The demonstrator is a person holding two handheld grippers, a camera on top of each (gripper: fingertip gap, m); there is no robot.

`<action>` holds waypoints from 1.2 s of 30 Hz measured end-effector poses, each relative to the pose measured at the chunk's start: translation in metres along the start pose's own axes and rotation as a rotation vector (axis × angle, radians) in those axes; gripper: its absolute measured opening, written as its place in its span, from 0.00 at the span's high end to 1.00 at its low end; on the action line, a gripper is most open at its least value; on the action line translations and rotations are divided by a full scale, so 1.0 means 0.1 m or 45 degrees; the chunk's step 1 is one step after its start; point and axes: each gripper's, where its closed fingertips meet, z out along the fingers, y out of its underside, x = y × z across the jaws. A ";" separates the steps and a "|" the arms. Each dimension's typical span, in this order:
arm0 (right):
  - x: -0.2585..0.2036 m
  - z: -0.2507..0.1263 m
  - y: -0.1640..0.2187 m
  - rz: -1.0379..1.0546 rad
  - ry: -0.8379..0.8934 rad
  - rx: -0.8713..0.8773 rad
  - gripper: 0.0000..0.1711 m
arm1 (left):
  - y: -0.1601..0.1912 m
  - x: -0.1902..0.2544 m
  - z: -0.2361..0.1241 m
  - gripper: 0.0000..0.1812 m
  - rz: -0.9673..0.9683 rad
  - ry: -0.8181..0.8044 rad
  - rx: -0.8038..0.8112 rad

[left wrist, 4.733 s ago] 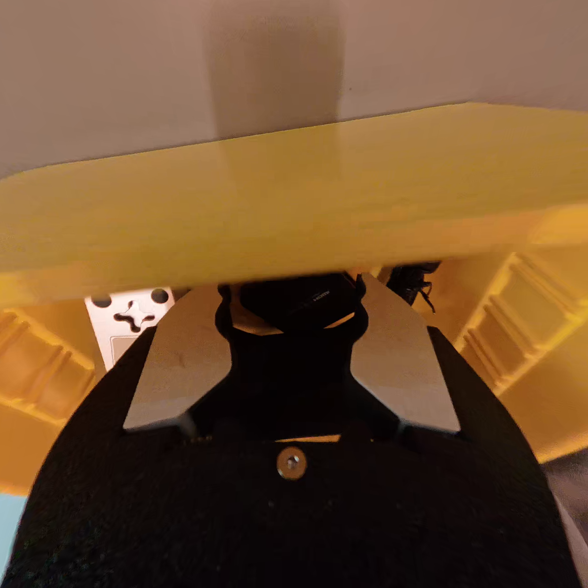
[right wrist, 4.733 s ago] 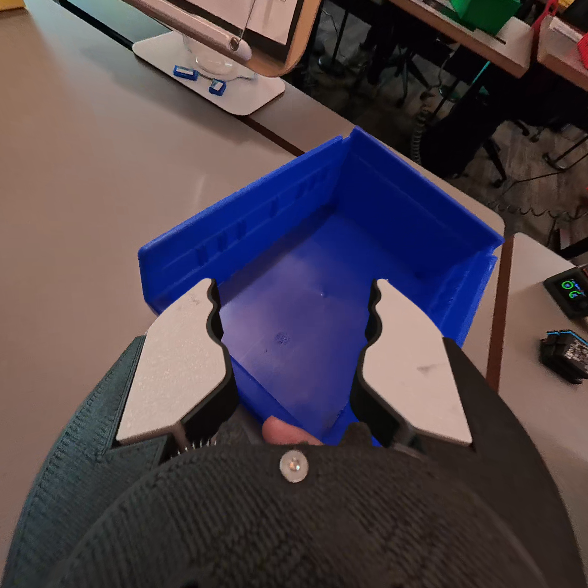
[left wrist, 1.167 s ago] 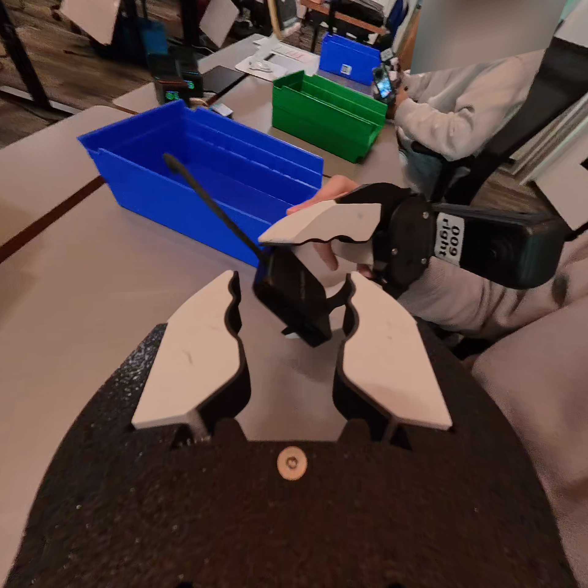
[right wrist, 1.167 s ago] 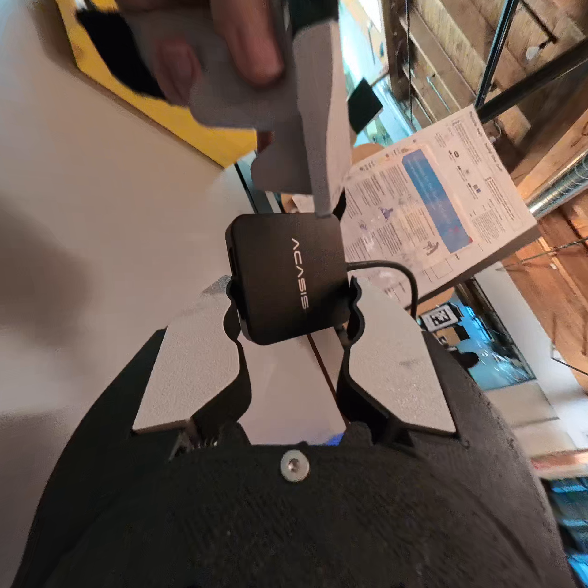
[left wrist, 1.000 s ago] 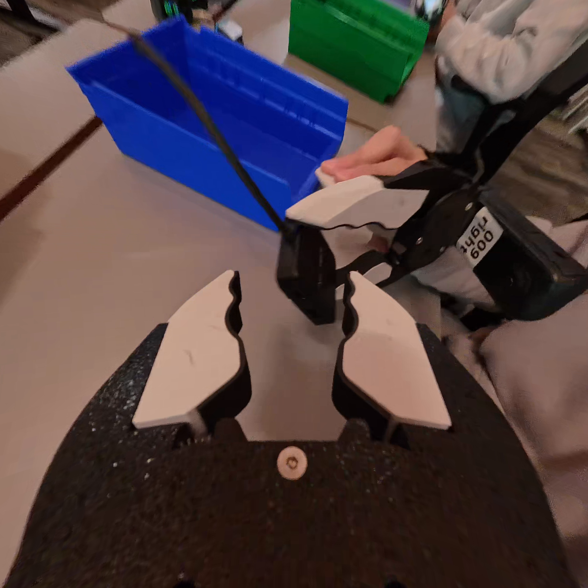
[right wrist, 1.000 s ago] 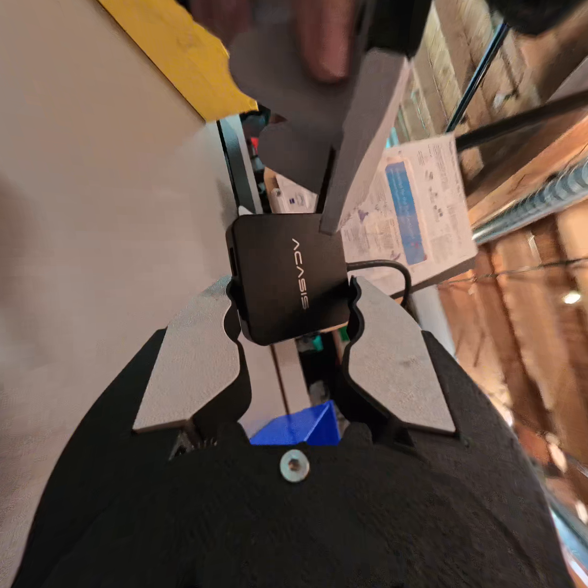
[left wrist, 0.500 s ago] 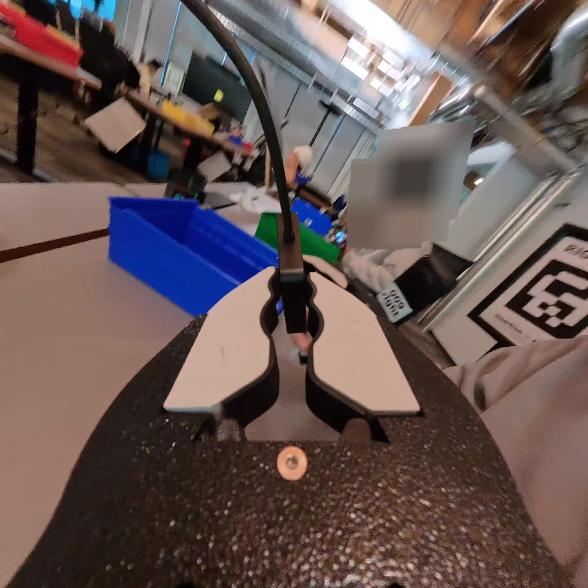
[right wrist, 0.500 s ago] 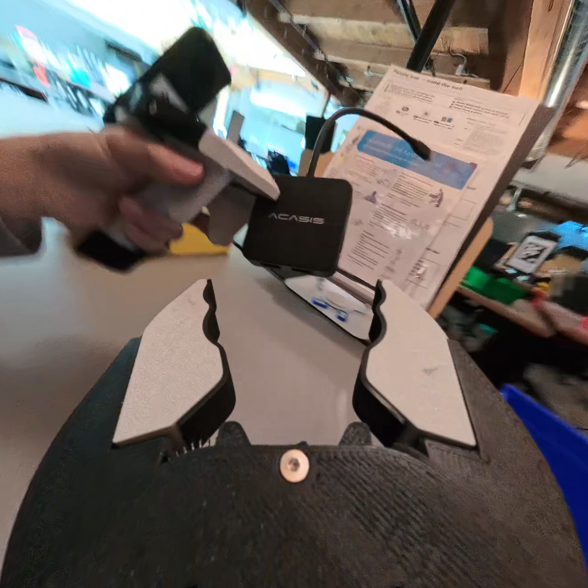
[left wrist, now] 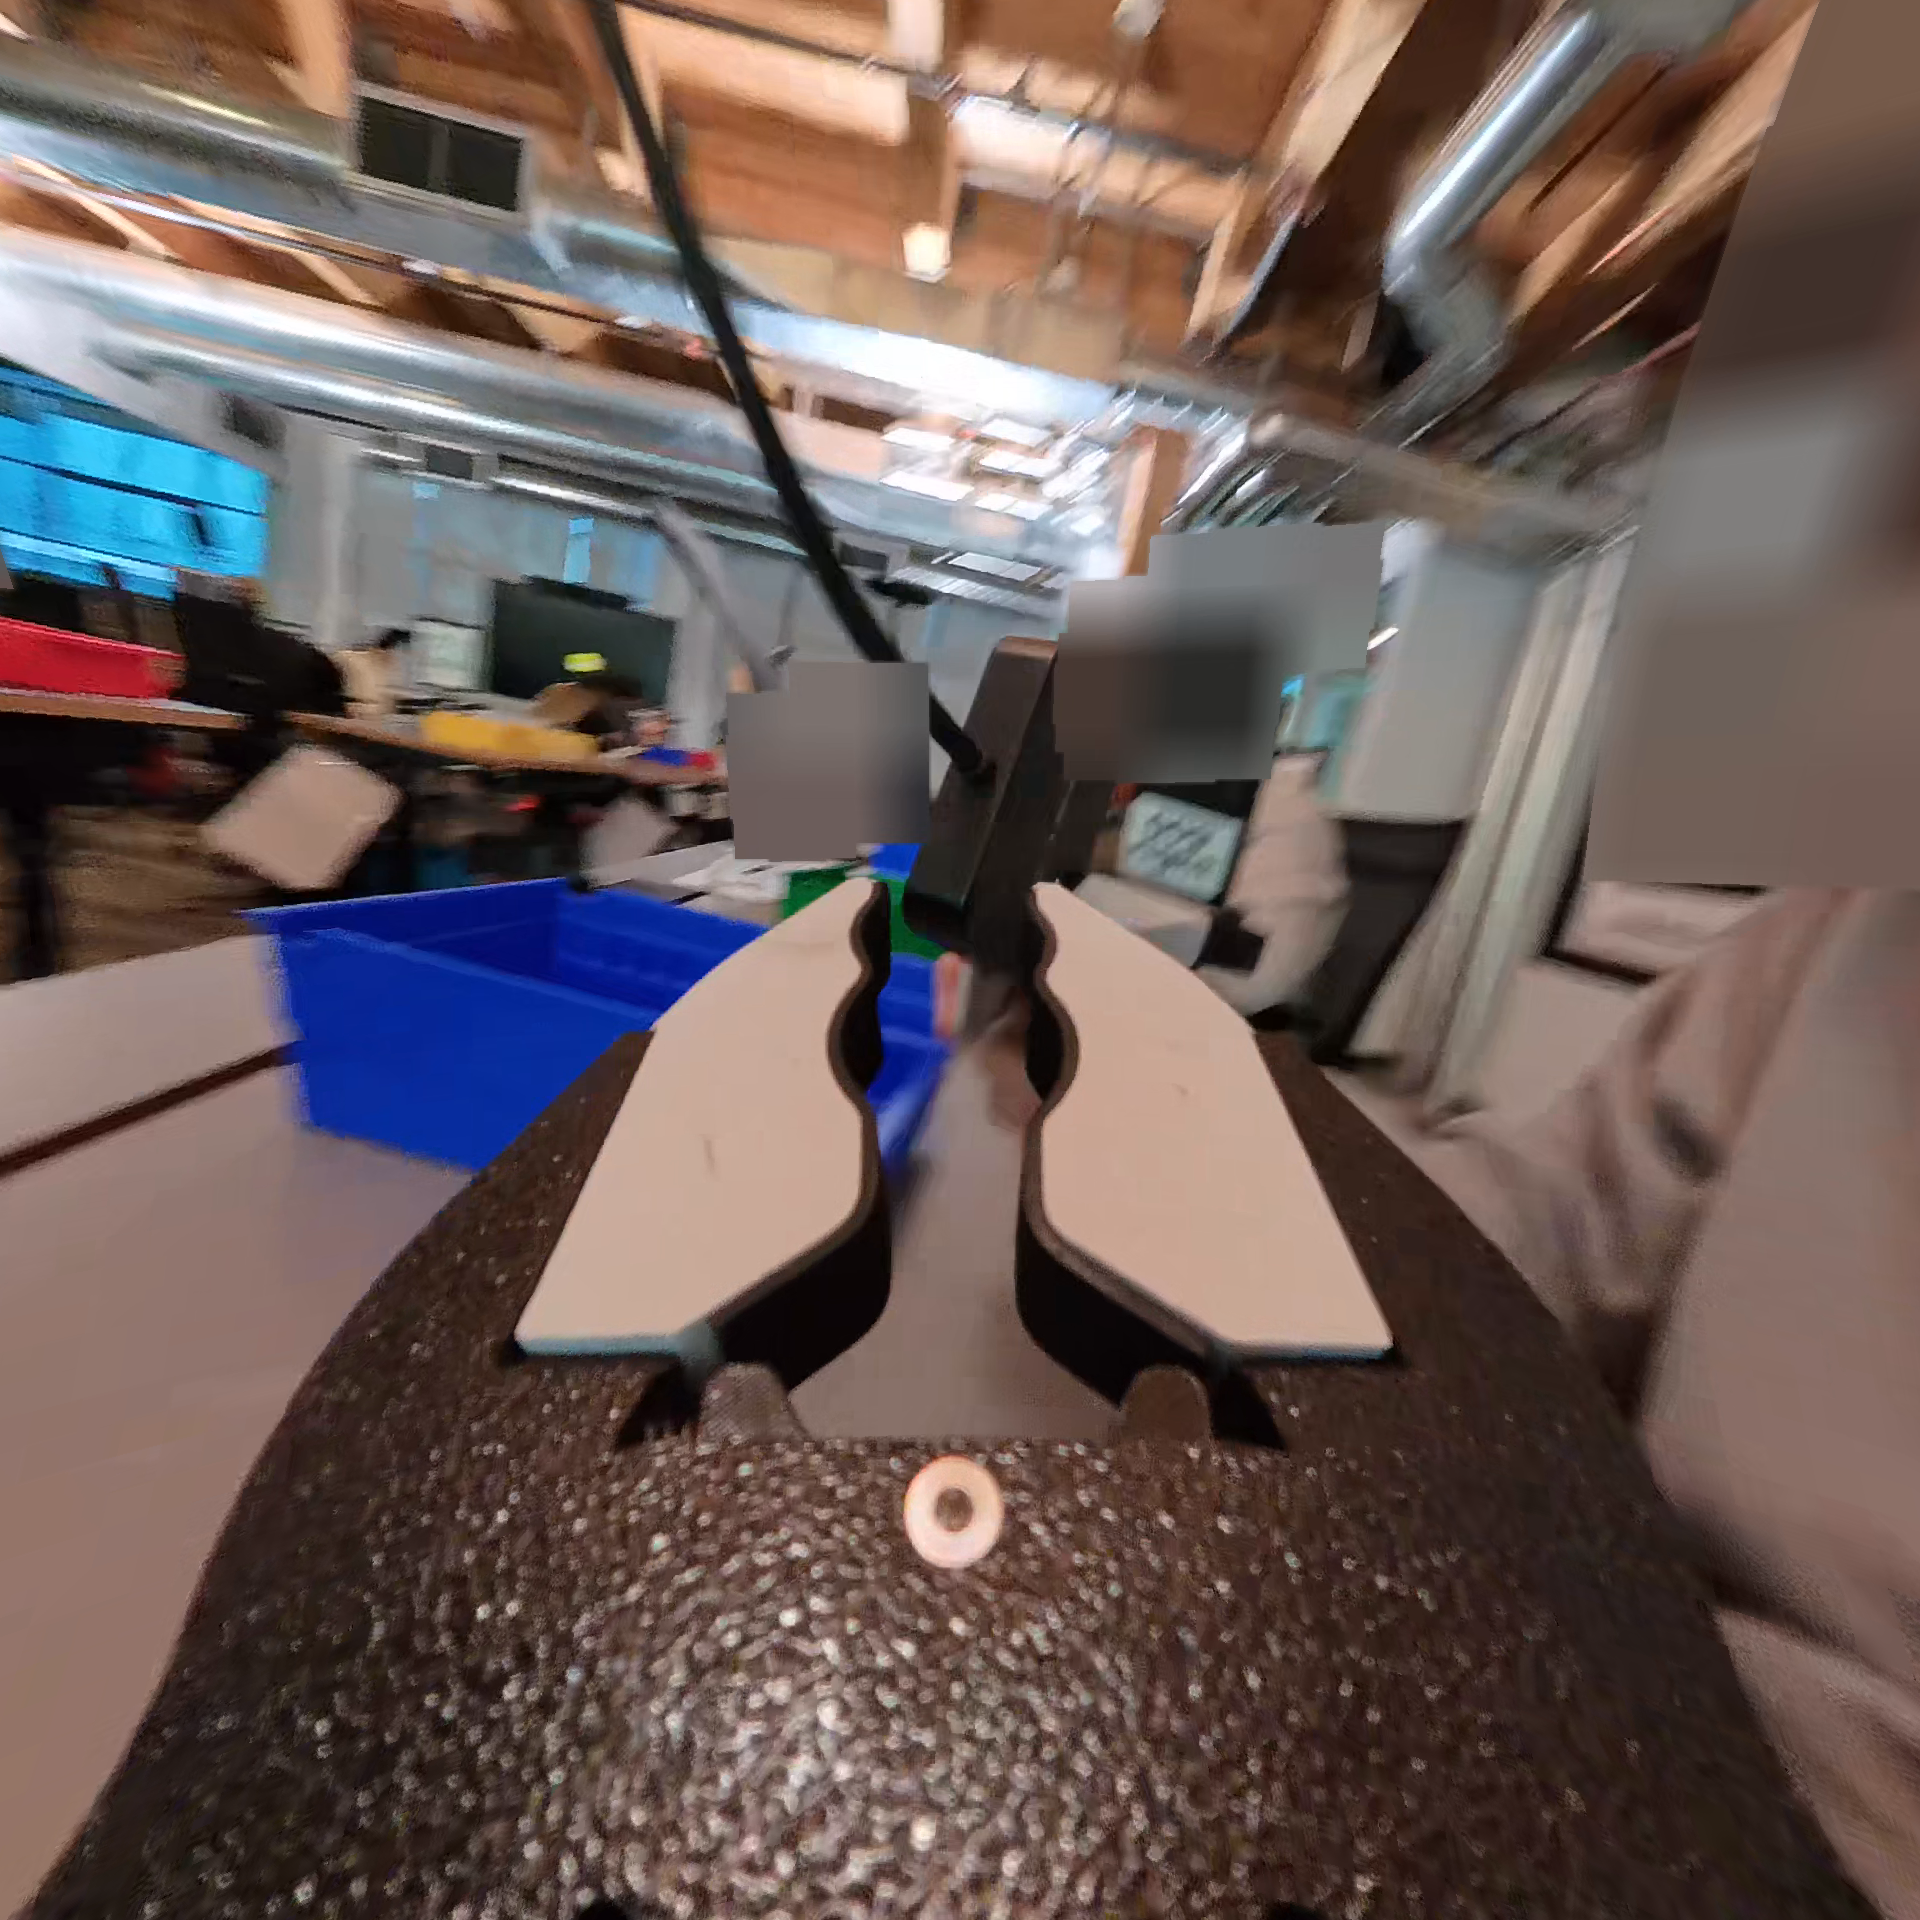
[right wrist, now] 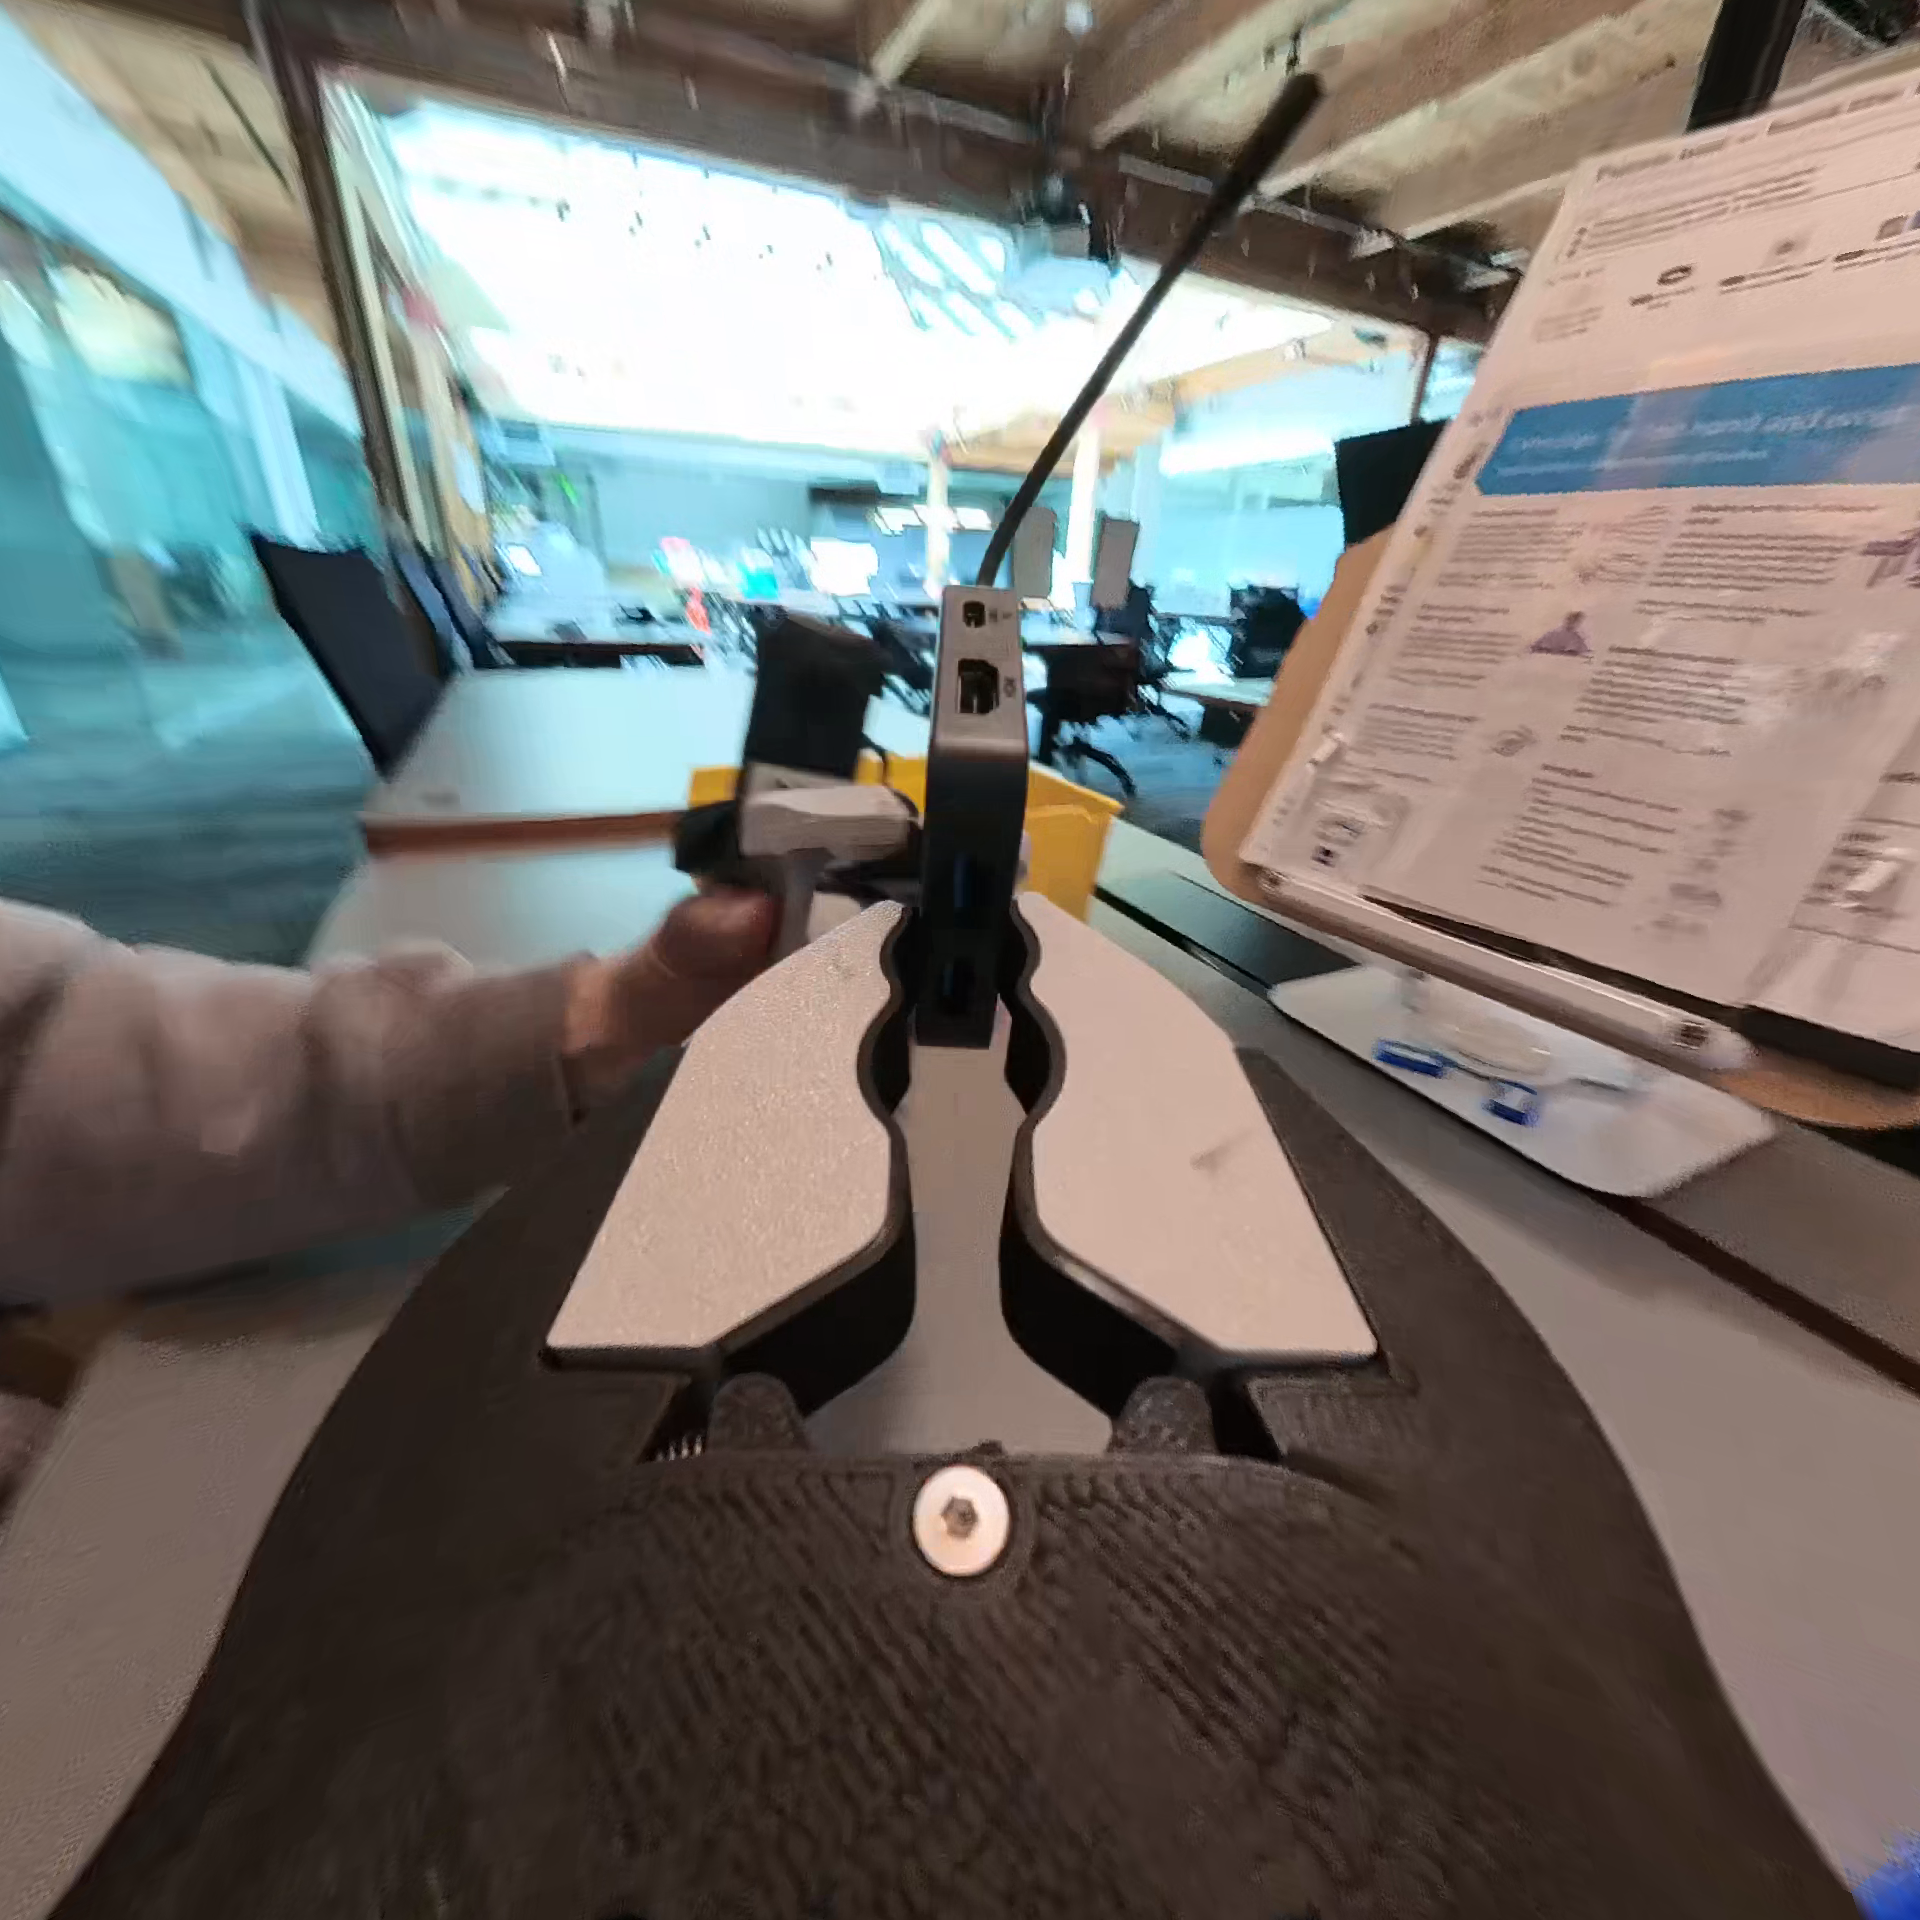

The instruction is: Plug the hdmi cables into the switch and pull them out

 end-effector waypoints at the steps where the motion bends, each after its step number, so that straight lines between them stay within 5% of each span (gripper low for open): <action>1: 0.06 -0.05 0.02 -0.049 0.033 -0.062 0.92 | 0.02 -0.07 -0.07 0.86 0.113 -0.085 -0.061; 7: 0.26 -0.36 0.45 -0.199 0.028 -0.572 0.92 | -0.01 0.10 -0.14 0.78 0.736 -0.186 -0.681; 12: 0.18 -0.25 0.68 -0.305 -0.029 -0.670 0.92 | 0.26 0.06 0.04 0.80 0.782 -0.160 -1.217; 16: 0.10 -0.20 0.69 -0.335 -0.057 -0.664 0.92 | 0.50 -0.09 -0.02 0.87 0.743 -0.132 -1.451; 23: 0.08 -0.22 0.59 -0.349 -0.113 -0.542 0.91 | 0.64 -0.09 -0.03 0.92 0.420 -0.127 -1.361; 30: 0.26 -0.20 0.08 -0.467 0.132 -0.073 0.57 | 0.18 -0.11 0.10 0.93 -0.735 -0.095 -0.695; 33: 0.20 -0.20 0.09 -0.664 0.135 -0.017 0.50 | 0.26 -0.10 0.07 0.93 -1.014 -0.052 -0.672; 36: 0.15 -0.17 0.22 -0.674 0.068 -0.095 0.56 | 0.42 -0.06 0.05 0.93 -1.130 -0.035 -0.729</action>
